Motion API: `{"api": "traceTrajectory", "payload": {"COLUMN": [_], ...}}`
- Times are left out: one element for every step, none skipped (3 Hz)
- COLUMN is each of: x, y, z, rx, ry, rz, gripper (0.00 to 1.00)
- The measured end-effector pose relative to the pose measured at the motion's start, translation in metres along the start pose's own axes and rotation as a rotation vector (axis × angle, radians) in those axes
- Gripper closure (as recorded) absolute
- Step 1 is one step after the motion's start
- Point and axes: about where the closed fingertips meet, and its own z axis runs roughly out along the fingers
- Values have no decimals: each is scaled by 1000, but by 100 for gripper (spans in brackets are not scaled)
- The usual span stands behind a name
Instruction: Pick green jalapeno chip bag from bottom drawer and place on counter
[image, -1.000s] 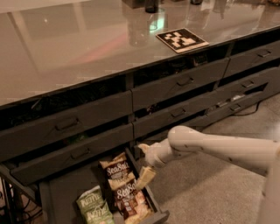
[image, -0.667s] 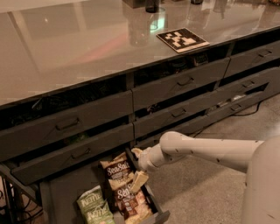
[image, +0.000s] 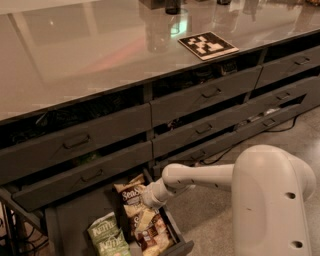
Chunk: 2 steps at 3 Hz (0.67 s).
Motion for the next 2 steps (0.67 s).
{"api": "traceTrajectory", "payload": {"x": [0, 11], "y": [0, -4], "z": [0, 27], "rx": [-1, -36], "ry": [0, -24], "rz": [0, -2], "gripper": [0, 0]}}
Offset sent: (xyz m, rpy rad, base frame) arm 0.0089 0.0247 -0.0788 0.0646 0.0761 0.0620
